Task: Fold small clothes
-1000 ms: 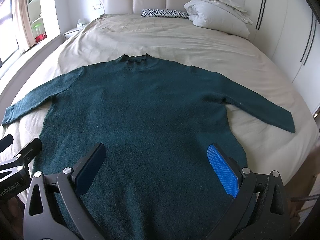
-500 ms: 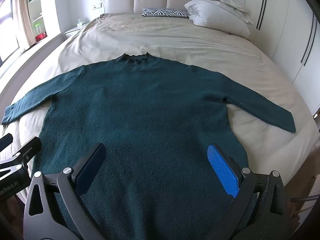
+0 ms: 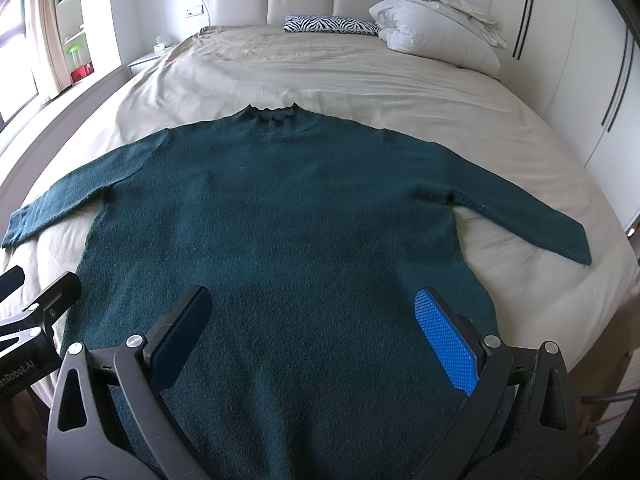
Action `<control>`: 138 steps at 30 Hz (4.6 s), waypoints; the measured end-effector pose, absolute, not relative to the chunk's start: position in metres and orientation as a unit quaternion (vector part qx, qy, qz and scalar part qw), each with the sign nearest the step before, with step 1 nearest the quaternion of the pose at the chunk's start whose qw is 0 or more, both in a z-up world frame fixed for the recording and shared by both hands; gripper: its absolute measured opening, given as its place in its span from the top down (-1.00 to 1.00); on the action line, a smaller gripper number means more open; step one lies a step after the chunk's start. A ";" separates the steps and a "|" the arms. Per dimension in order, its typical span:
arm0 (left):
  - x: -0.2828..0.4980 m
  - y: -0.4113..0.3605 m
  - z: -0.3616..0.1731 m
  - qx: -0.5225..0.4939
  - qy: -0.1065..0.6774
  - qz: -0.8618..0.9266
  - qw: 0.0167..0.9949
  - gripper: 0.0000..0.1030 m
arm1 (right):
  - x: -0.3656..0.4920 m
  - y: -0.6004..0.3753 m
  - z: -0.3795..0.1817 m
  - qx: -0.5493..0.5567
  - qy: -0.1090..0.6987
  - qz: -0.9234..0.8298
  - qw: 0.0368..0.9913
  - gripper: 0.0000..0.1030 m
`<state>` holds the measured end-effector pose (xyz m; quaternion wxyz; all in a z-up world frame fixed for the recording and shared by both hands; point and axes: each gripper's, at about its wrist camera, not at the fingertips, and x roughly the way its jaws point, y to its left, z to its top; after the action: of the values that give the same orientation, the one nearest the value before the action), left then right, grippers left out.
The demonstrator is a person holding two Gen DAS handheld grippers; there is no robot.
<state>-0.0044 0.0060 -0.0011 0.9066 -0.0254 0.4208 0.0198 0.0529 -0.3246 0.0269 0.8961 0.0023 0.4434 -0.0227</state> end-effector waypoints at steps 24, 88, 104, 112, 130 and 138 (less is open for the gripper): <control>-0.008 0.012 -0.005 -0.028 0.422 0.020 0.906 -1.00 | 0.052 -0.319 0.023 -0.004 0.449 -0.022 0.893 -1.00; 0.128 0.240 -0.030 -0.220 0.292 0.046 0.929 0.85 | 0.200 -0.309 -0.016 0.266 0.419 0.174 0.850 -0.53; 0.089 0.038 -0.091 0.236 0.262 0.027 0.935 0.84 | 0.334 -0.238 -0.070 0.445 0.514 0.364 0.637 -0.27; 0.090 0.033 -0.090 0.254 0.272 0.027 0.928 0.83 | 0.356 -0.198 -0.075 0.405 0.559 0.374 0.619 0.52; 0.092 0.089 -0.044 -0.006 0.317 -0.073 0.946 0.33 | 0.387 -0.318 -0.077 0.345 0.530 0.248 0.734 0.87; 0.141 0.162 -0.054 -0.234 0.360 -0.095 0.898 0.81 | 0.400 -0.382 -0.092 0.339 0.527 0.189 0.756 0.87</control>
<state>0.1411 0.1616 -0.0541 0.8980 -0.2337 0.3604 -0.0955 0.4001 -0.3821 -0.0920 0.7559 0.3388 0.5274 0.1888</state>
